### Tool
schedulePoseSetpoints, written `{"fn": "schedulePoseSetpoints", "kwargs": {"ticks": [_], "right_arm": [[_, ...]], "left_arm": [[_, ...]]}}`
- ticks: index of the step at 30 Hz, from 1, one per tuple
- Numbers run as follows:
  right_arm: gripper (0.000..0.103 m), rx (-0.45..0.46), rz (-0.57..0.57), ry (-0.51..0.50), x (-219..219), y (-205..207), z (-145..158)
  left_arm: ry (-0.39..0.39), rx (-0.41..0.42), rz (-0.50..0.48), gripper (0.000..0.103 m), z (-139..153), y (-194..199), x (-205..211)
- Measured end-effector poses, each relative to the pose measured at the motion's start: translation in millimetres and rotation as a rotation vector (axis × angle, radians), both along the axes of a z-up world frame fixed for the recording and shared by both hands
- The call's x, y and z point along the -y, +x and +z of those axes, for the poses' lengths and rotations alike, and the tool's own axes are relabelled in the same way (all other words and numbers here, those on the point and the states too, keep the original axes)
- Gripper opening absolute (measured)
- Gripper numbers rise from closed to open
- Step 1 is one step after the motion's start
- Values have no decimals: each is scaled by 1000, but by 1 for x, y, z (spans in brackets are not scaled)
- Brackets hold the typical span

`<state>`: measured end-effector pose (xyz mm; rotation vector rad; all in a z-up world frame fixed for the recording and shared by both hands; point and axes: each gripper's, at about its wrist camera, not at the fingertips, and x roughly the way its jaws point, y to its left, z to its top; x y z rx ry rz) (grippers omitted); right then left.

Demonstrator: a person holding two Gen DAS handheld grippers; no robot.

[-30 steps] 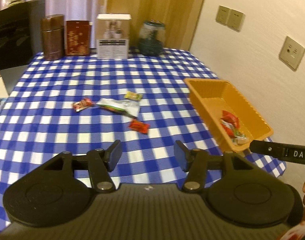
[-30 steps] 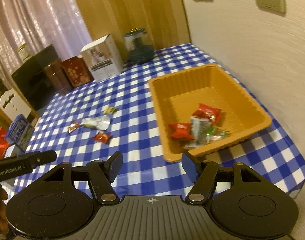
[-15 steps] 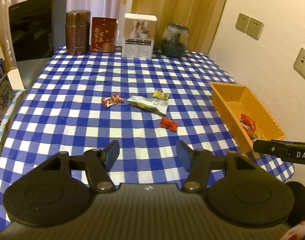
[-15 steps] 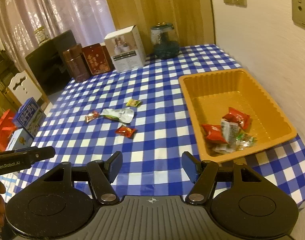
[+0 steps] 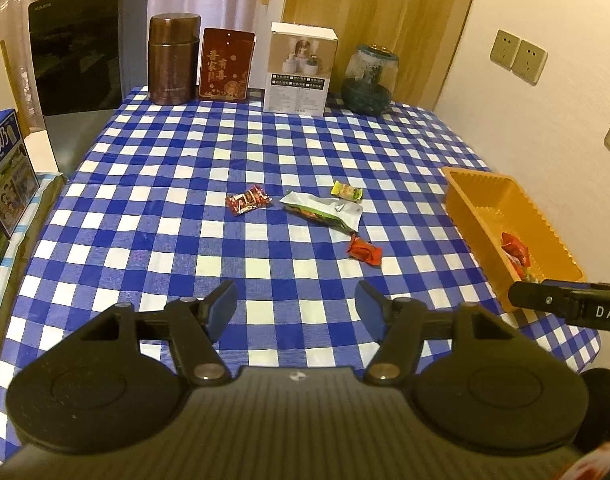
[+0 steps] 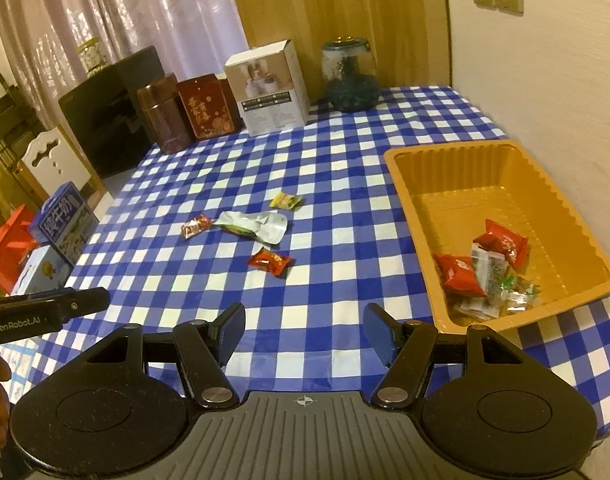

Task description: Organize snacks

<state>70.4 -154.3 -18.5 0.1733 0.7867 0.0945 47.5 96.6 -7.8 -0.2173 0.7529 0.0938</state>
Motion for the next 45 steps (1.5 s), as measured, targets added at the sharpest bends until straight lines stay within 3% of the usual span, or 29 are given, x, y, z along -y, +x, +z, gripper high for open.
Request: {"fn": "schedulePoseSetpoints", "kwargs": {"ticks": [8, 21, 38, 45], "right_arm": [[65, -15, 36, -17, -9, 18, -12], [65, -4, 211, -80, -32, 70, -40], [65, 10, 460, -253, -53, 139, -95], [50, -6, 545, -321, -64, 162, -118]], "left_arm": [[2, -21, -5, 62, -11, 9, -8], [26, -38, -45, 62, -27, 44, -25], [60, -65, -90, 62, -56, 98, -50], [63, -76, -102, 62, -68, 111, -57]]}}
